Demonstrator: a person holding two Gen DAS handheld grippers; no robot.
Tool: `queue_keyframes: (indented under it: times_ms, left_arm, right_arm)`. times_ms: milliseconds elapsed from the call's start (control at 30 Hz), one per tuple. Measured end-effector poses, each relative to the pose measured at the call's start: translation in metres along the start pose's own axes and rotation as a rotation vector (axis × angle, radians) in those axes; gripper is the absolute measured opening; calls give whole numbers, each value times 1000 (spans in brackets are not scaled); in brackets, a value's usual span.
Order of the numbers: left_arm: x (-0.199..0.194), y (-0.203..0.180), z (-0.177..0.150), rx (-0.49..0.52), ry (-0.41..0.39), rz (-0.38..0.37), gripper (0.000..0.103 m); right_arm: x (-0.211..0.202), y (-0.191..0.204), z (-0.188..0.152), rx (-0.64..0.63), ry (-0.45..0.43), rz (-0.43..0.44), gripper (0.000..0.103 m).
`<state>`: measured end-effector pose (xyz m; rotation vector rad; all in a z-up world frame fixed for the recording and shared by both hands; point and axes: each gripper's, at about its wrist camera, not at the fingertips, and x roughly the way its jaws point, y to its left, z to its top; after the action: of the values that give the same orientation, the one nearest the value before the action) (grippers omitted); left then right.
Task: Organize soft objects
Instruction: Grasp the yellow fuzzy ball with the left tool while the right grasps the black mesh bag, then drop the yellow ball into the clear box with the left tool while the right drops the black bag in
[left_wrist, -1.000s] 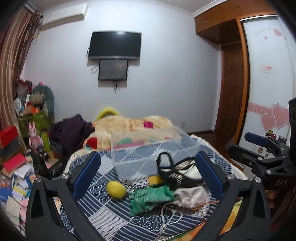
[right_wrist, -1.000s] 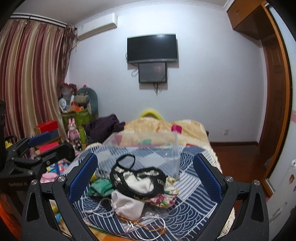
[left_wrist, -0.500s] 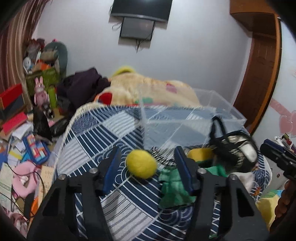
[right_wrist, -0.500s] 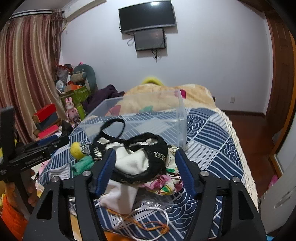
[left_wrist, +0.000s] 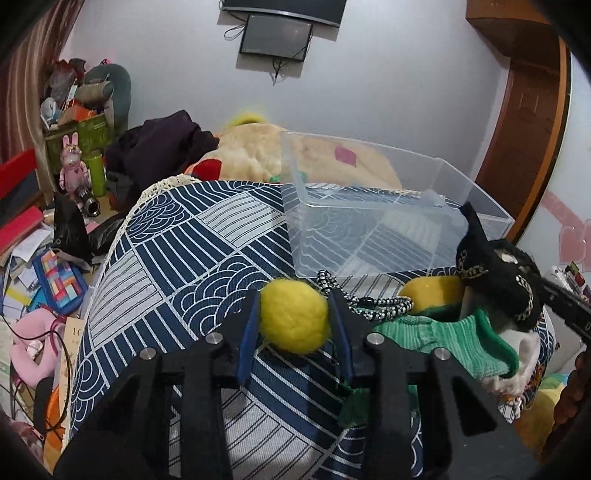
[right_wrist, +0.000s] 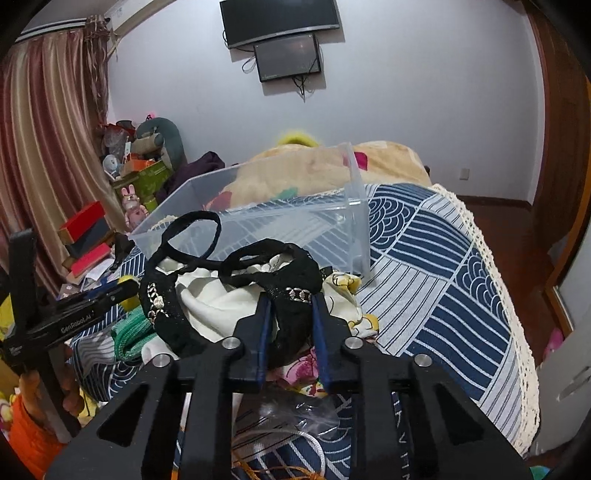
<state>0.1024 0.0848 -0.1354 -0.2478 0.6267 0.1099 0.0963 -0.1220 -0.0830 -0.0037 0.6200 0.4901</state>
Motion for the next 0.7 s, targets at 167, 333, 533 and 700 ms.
queue_keyframes:
  times_ms: [167,333,533,700]
  left_arm:
    - [-16,-2,5,5,-40,-15,35]
    - [-38,-6,15,10,-100,-29,35]
    - [-59,-15,35,42,-171,-43,35]
    - [-61,-23,61,62,-202,-78,35]
  right_arm:
    - [-13,0,9,1,-52,-2,14]
    - [-30,3,22,-8,-117,-3,13]
    - [-47,7,43,-29,-205,13,12]
    - [-50,16,62,-66,-270,3,12]
